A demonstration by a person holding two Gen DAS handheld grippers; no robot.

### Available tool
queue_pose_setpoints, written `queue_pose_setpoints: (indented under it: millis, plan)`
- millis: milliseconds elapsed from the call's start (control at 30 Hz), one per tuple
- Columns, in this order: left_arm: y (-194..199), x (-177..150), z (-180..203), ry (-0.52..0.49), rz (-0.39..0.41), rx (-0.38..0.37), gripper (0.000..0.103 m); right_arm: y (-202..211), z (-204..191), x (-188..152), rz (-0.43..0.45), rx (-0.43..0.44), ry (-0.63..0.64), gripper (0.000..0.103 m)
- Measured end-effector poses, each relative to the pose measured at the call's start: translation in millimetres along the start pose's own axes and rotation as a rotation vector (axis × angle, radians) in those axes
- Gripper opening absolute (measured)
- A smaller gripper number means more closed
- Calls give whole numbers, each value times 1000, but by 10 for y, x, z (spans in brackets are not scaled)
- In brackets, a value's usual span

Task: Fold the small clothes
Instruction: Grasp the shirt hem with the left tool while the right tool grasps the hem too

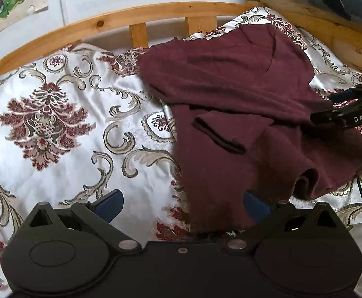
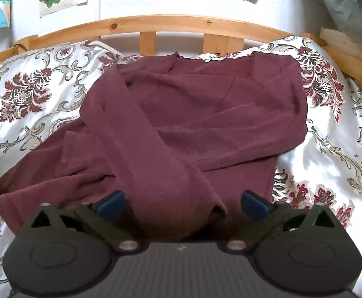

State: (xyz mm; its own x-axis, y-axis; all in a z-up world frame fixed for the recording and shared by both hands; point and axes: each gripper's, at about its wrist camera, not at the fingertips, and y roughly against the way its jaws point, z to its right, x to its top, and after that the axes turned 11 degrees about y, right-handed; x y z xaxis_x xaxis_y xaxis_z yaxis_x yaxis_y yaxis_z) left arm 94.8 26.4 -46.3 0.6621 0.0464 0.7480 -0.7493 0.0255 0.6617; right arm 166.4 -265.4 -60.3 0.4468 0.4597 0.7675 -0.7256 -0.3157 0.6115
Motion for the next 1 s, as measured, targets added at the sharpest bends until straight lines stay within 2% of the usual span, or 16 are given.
queue_pose_setpoints:
  millis: [167, 267, 400, 500, 633, 733, 833, 867, 933, 1000]
  plan:
    - [20, -78, 74, -99, -27, -68, 102, 44, -61, -18, -44, -7, 49, 103]
    - [72, -139, 151, -173, -38, -121, 102, 208, -117, -48, -96, 41, 102, 103]
    - [36, -178, 340, -251, -27, -116, 102, 478, -239, -102, -156, 66, 209, 103]
    - [-90, -198, 540, -314, -61, -91, 100, 645, -359, -148, -195, 57, 295, 103]
    - [-218, -265, 694, -362, -51, -73, 99, 824, -519, -290, -246, -6, 456, 103]
    - [-269, -221, 734, -366, -34, -54, 94, 862, -618, -481, -302, -104, 592, 103]
    - [-250, -207, 745, -391, -8, -15, 84, 858, -660, -609, -336, -158, 661, 103]
    - [-245, -222, 748, -419, 5, 17, 78, 854, -667, -628, -339, -176, 677, 103]
    - [-244, -260, 748, -481, 21, 83, 75, 815, -702, -665, -344, -219, 715, 103]
    - [-219, -292, 732, -504, 36, 97, 67, 760, -744, -718, -351, -258, 761, 101]
